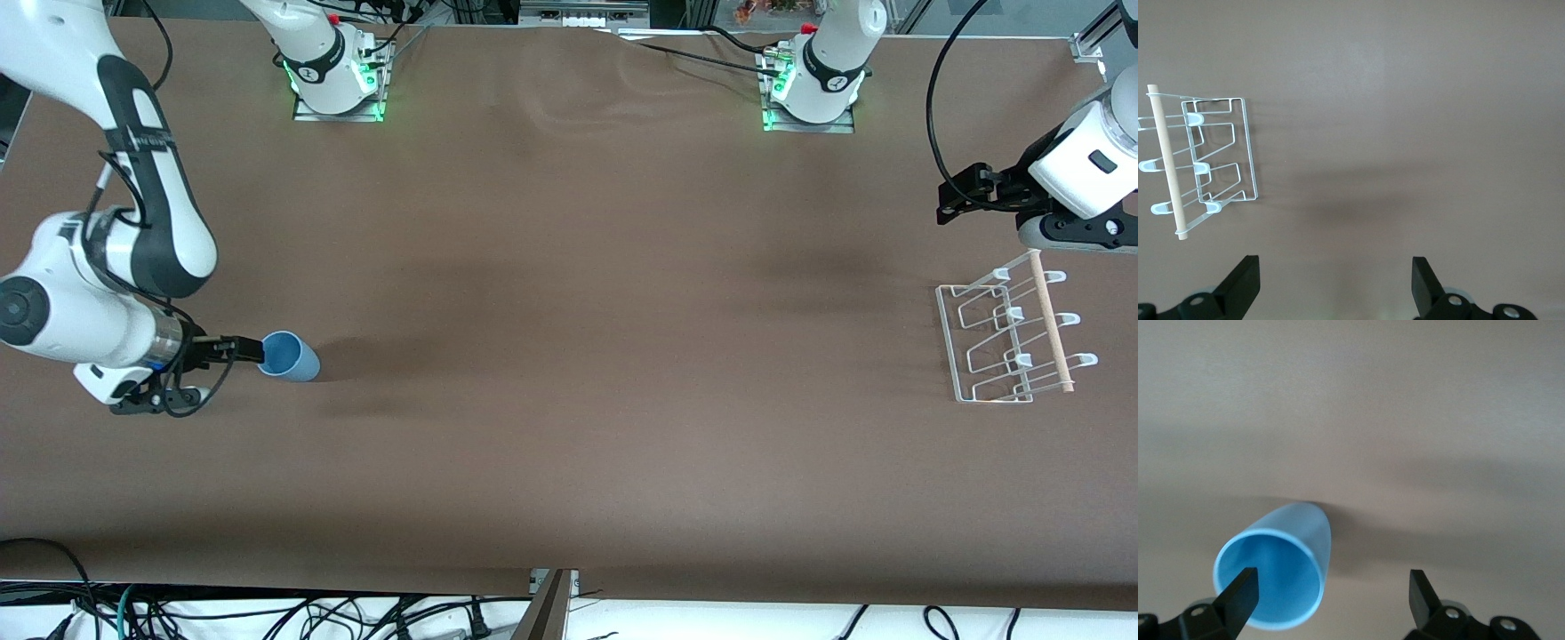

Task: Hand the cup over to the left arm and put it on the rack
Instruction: 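Reach the right gripper to the blue cup and grasp it, then lift the cup with the right gripper while the left gripper approaches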

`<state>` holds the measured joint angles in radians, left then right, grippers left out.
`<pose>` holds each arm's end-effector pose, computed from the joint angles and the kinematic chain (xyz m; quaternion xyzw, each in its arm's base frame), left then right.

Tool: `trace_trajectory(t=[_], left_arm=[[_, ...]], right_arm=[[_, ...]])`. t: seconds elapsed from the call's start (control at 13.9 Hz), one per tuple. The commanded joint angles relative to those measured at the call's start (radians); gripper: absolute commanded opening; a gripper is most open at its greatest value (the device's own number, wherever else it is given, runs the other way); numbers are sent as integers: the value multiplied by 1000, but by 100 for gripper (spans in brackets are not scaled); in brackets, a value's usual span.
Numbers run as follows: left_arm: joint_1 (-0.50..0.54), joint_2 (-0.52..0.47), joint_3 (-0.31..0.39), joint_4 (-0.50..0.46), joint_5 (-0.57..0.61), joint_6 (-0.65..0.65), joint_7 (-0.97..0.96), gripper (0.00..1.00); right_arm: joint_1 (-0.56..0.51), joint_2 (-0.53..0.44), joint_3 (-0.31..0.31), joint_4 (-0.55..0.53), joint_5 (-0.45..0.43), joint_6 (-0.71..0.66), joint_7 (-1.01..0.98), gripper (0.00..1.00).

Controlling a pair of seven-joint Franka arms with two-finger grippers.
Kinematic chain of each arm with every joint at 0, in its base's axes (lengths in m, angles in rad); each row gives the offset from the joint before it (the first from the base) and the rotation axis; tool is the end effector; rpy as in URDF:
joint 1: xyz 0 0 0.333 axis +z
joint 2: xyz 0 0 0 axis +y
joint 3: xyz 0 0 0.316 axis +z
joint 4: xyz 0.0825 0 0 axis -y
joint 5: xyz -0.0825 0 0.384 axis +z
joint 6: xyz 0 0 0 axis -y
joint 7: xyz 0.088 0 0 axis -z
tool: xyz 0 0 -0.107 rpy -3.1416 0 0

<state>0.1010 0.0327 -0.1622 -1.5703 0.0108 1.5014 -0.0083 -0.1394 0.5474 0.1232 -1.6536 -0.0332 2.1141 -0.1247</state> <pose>0.5549 -0.0313 0.6011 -0.9984 0.0264 0.0504 0.0045 0.6720 -0.0216 0.2883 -0.9974 -0.0557 0.0399 0.0214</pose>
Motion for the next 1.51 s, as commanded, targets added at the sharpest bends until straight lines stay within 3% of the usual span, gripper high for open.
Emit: trace_trajectory(t=[0.0, 0.14, 0.22, 0.36, 0.43, 0.94, 1.01, 1.15, 1.44], left_arm=[[2, -10, -7, 4, -3, -18, -4, 100], [3, -10, -7, 4, -3, -18, -2, 100], [2, -8, -5, 4, -3, -18, 1, 100], [2, -8, -5, 4, -2, -16, 2, 100], [2, -8, -5, 4, 0, -16, 2, 100], [2, -7, -5, 7, -2, -15, 5, 100], [2, -7, -5, 7, -2, -15, 5, 100], [0, -5, -5, 7, -2, -13, 5, 100], [0, 19, -11, 9, -17, -32, 17, 100]], right_arm=[[-2, 43, 6, 8, -8, 50, -3, 100], [0, 71, 6, 6, -10, 72, -3, 99], [1, 78, 6, 5, -22, 72, -3, 94], [0, 80, 6, 2, -24, 64, -3, 8], [0, 83, 6, 0, -24, 58, -4, 0], [18, 69, 22, 37, 31, -109, 49, 0], [18, 63, 54, 60, 50, -133, 84, 0], [32, 66, 107, 135, 91, -210, 246, 0], [141, 72, 183, 222, 209, -223, 627, 0]])
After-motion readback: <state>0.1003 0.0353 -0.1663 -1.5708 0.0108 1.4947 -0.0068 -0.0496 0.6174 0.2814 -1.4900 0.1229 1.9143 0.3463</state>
